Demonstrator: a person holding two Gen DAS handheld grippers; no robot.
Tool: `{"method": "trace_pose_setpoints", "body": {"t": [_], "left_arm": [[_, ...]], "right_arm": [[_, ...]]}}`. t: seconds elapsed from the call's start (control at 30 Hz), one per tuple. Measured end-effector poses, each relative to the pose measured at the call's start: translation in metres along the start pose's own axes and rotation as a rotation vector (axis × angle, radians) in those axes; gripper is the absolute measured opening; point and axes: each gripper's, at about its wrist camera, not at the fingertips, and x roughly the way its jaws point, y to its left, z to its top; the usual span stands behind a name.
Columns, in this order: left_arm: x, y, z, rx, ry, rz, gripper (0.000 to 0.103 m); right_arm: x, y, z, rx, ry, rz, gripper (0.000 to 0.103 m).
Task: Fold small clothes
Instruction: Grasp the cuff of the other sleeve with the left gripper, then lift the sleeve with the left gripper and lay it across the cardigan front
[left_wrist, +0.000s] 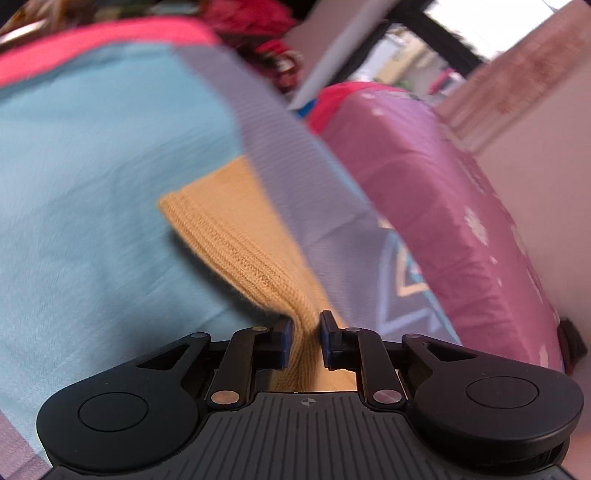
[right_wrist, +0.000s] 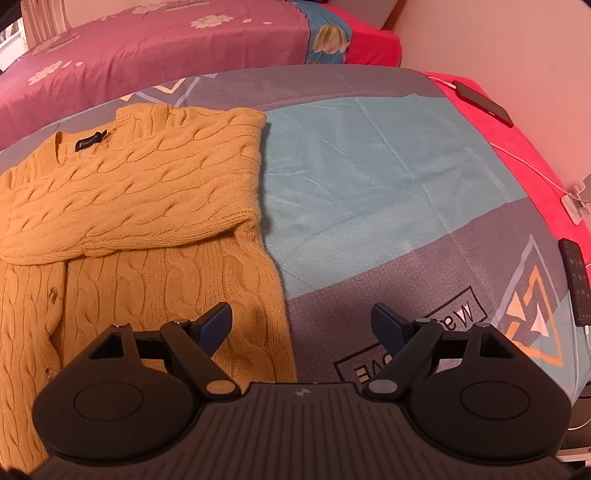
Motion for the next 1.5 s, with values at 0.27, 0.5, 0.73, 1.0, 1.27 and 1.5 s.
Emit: {"method": "trace_pose_setpoints", "body": {"t": [0.27,0.5,0.73,1.0,1.27,1.5], "left_arm": [[-0.053,-0.119,-0.054,0.386,-0.034,-0.236,0.070],[-0.049,-0.114,-0.082,0.342,-0.010,-0.191,0.103],[-0.020,-0.001,-0.075,0.010,0.028,0.054,0.103],[0.016,0.063,-0.037,-0.191,0.027,0.125,0.103],[0.048,0.065,-0.009,-0.230,0.026,0.055,0.103],[0.051,0.051,-0.013,-0.163,0.029,0.044,0.085]], "right_arm": [[0.010,0.000,0.000,0.019,0.000,0.051,0.085],[0.010,-0.016,-0.003,0.042,-0.012,0.064,0.086],[0.015,-0.030,-0.014,0.076,0.029,0.046,0.086],[0.008,-0.022,-0.012,0.037,0.022,0.012,0.086],[-0.002,-0.015,-0.012,0.004,0.017,-0.031,0.086],[-0.006,-0.011,-0.017,0.002,0.020,-0.061,0.086]]}}
